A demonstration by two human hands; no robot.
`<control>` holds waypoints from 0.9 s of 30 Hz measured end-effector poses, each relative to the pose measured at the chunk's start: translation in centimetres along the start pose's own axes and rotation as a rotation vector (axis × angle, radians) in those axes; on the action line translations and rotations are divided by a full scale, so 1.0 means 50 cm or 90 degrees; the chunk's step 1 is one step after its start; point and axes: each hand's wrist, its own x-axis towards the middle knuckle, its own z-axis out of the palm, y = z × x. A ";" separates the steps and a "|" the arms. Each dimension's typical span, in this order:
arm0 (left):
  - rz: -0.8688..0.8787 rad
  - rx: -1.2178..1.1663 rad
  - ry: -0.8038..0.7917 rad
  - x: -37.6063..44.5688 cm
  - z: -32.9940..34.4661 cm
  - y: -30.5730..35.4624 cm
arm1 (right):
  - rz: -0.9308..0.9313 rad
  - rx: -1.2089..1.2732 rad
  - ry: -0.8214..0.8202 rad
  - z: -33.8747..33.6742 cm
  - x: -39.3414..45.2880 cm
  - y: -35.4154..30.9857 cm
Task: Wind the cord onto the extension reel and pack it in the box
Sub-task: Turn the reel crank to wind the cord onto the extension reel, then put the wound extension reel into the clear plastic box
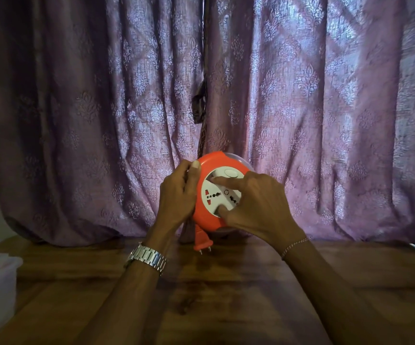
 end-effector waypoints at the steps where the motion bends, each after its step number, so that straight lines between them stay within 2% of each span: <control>1: 0.002 0.001 0.003 0.001 -0.001 0.002 | -0.004 -0.001 0.007 0.000 0.001 0.002; 5: -0.006 -0.024 0.007 0.002 0.002 0.018 | -0.017 -0.057 0.023 -0.016 0.011 0.015; 9: -0.032 -0.018 0.036 -0.006 0.002 0.026 | -0.059 0.129 -0.031 -0.026 0.007 0.036; 11: -0.036 0.006 0.051 -0.010 -0.005 0.032 | -0.036 0.272 0.072 -0.025 -0.007 0.047; 13: -0.025 0.025 0.044 -0.016 -0.015 0.040 | 0.097 0.397 0.204 -0.021 -0.025 0.047; 14: -0.018 0.034 0.034 -0.021 -0.019 0.044 | 0.188 0.451 0.225 -0.019 -0.032 0.043; 16: -0.011 0.055 0.019 -0.036 -0.031 0.054 | 0.361 0.569 0.187 -0.013 -0.043 0.028; 18: -0.027 0.052 0.016 -0.057 -0.049 0.056 | 0.485 0.683 0.118 -0.004 -0.050 0.008; 20: -0.062 0.022 0.028 -0.075 -0.071 0.053 | 0.558 0.790 0.067 0.002 -0.058 -0.017; 23: -0.104 -0.024 0.059 -0.093 -0.102 0.057 | 0.595 0.985 0.008 0.019 -0.073 -0.081; 25: -0.107 -0.023 0.078 -0.104 -0.124 0.063 | 0.640 1.091 0.025 0.027 -0.072 -0.136; 27: -0.109 -0.008 0.093 -0.115 -0.152 0.065 | 0.689 1.107 0.068 0.035 -0.065 -0.181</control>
